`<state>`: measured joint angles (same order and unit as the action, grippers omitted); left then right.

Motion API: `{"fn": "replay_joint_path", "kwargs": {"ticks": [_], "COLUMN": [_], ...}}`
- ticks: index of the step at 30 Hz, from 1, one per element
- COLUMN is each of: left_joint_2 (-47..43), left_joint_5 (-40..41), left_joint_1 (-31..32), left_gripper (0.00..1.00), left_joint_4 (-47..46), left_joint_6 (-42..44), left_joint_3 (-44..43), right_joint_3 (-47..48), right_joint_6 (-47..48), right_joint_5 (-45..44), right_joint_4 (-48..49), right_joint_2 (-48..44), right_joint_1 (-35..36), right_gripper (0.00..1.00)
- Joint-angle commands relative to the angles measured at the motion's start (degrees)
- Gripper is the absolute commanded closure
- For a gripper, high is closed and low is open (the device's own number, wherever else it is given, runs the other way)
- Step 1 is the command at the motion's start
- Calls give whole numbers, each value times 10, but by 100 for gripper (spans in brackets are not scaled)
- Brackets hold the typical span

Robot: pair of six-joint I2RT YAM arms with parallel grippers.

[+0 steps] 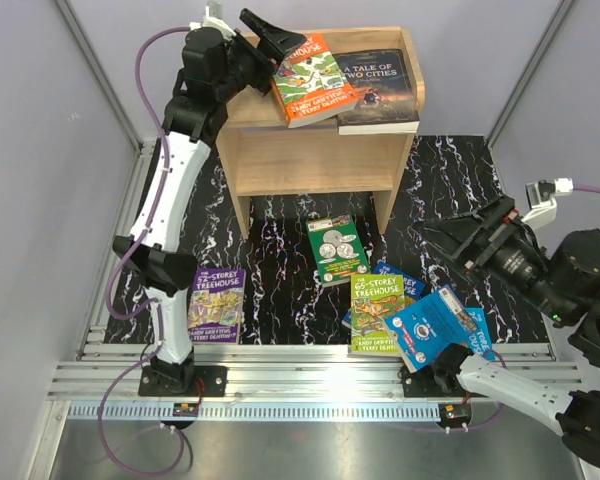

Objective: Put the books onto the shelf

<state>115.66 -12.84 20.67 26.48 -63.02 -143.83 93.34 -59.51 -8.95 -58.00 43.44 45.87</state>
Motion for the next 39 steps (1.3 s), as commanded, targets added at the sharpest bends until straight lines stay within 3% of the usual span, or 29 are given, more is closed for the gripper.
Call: {"fn": "replay_joint_path", "kwargs": {"ticks": [1, 3, 4, 5, 6, 8, 11, 12, 14, 15, 17, 21, 28, 36, 38, 39], "left_joint_2": [-22, -13, -10, -8, 0, 8, 21, 28, 39, 53, 68, 29, -68, -86, -91, -90], "left_joint_5": [-71, -81, -85, -86, -88, -85, -57, -49, -30, -23, -8, 53, 181, 164, 142, 132], "left_joint_1": [17, 23, 30, 32, 35, 43, 56, 59, 64, 66, 69, 69, 64, 64, 65, 67], "left_gripper": [13, 33, 48, 70, 82, 89, 89, 86, 70, 37, 1, 1, 1, 2, 20, 41], "left_joint_4": [20, 10, 4, -9, -18, -39, -65, -74, -106, -114, -128, -99, 7, 73, 60, 58], "left_joint_6": [33, 32, 28, 19, 12, -3, -18, -24, -52, -60, -82, -48, 140, 207, 204, 201], "left_joint_3": [-2, -2, -3, -3, -3, -10, -24, -25, -33, -40, -71, -72, -44, -32, -6, -2], "right_joint_3": [-8, -11, -16, -19, -22, -31, -44, -47, -54, -56, -55, -46, -40, -45, -48, -51], "right_joint_6": [13, 12, 11, 10, 9, 7, 0, -1, -3, -2, 3, 12, 21, 28, 28, 28], "right_joint_5": [18, 24, 25, 25, 26, 24, 19, 15, 10, 6, 8, 23, 34, 56, 55, 55], "right_joint_4": [41, 48, 50, 53, 54, 56, 54, 54, 55, 57, 61, 61, 70, 87, 89, 90], "right_joint_2": [16, 23, 23, 24, 24, 19, 10, 2, -3, -4, -1, 18, 29, 50, 49, 50], "right_joint_1": [5, 5, 5, 5, 5, 5, 5, 5, 5, 5, 5, 5, 5, 5, 5, 5], "right_gripper": [0, 0, 0, 0, 0, 0, 0, 0, 0, 0, 0, 0, 0, 0, 0, 0]}}
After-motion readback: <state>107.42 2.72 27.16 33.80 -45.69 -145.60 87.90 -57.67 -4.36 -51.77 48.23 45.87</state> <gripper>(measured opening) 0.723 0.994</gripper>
